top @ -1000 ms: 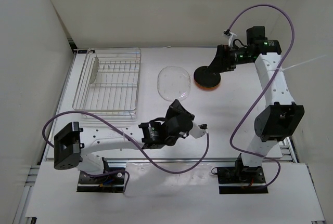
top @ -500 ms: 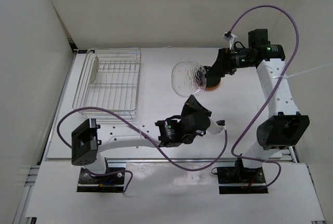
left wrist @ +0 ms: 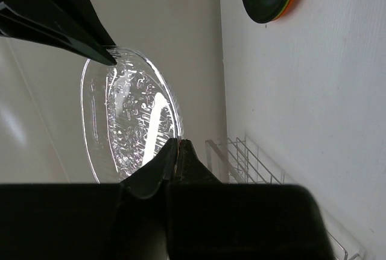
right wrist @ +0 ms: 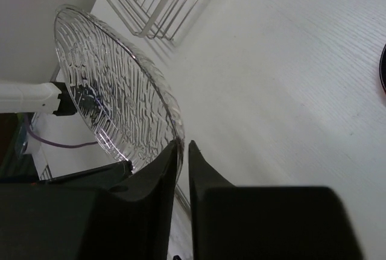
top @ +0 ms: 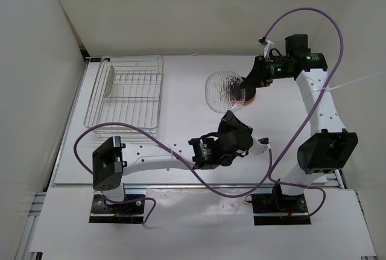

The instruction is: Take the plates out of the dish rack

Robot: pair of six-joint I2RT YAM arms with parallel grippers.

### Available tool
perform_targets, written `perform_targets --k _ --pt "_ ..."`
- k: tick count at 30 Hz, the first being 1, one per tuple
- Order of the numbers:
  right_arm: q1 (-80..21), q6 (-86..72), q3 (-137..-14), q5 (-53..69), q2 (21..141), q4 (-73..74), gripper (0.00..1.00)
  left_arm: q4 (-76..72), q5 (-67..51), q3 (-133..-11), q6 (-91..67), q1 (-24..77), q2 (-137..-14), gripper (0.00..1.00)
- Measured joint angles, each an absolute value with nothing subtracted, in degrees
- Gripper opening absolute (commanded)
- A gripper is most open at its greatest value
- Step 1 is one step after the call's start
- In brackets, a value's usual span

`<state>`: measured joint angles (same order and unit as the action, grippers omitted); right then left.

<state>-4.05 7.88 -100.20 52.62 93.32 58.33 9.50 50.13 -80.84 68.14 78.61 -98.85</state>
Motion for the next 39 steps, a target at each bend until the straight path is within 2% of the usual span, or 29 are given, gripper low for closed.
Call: perform_targets --k 3,5,6,12,13,14,15,16,17,18,19,24,30,34,39 --pt "-4.05 7.27 -99.37 52.07 93.27 57.47 0.04 9.67 50.13 -81.23 67.75 78.61 -99.96 0.11" --pt "-4.05 6.7 -98.72 51.64 93.27 57.08 0.04 9.89 50.17 -81.28 67.57 78.61 -100.44 0.11" --pt "-4.05 6.48 -98.54 51.51 93.27 56.95 0.0 9.93 50.17 -81.38 67.48 78.59 -100.62 0.11" --pt "-3.97 5.48 -97.67 51.13 93.01 55.2 0.0 9.85 50.11 -82.24 67.16 77.67 -101.19 0.11" --pt "-3.97 4.95 -97.56 51.11 93.01 54.68 0.0 9.78 50.11 -82.28 67.07 77.43 -101.32 0.14" --pt "-3.97 4.45 -97.3 51.0 93.01 54.02 0.0 9.67 50.11 -82.28 67.02 77.25 -101.51 0.41" --pt "-3.97 3.95 -97.03 50.74 92.97 53.43 0.0 9.54 50.11 -82.28 67.35 77.03 -101.69 0.56" --pt "-3.99 2.98 -96.64 50.61 92.92 53.01 0.0 9.37 50.13 -82.32 67.22 76.82 -101.93 0.63" --pt "-3.99 2.04 -96.33 50.26 92.92 52.82 0.0 9.13 50.13 -82.37 66.94 76.53 -102.1 0.75" --pt "-3.99 1.15 -95.88 49.74 92.92 52.27 0.0 9.23 50.13 -82.5 66.61 76.25 -102.24 0.93" --pt "-3.99 -0.03 -95.44 48.84 92.92 51.72 0.0 9.96 50.09 -82.72 65.91 76.03 -102.32 1.0" --pt "-3.7 -4.43 -91.98 41.36 92.68 48.88 0.0 19.22 48.49 -85.56 58.78 75.02 -102.54 1.0" --pt "2.61 -1.04 -94.11 36.51 98.98 49.15 0.0 31.18 44.16 -85.58 51.75 70.41 -99.11 1.0" --pt "6.44 2.39 -91.29 32.67 102.5 48.88 0.0 35.86 40.62 -88.18 48.14 59.75 -95.24 1.0" --pt "8.51 5.19 -80.75 30.5 101.69 46.59 0.0 40.32 36.36 -103.42 39.97 40.29 -95.24 1.0"
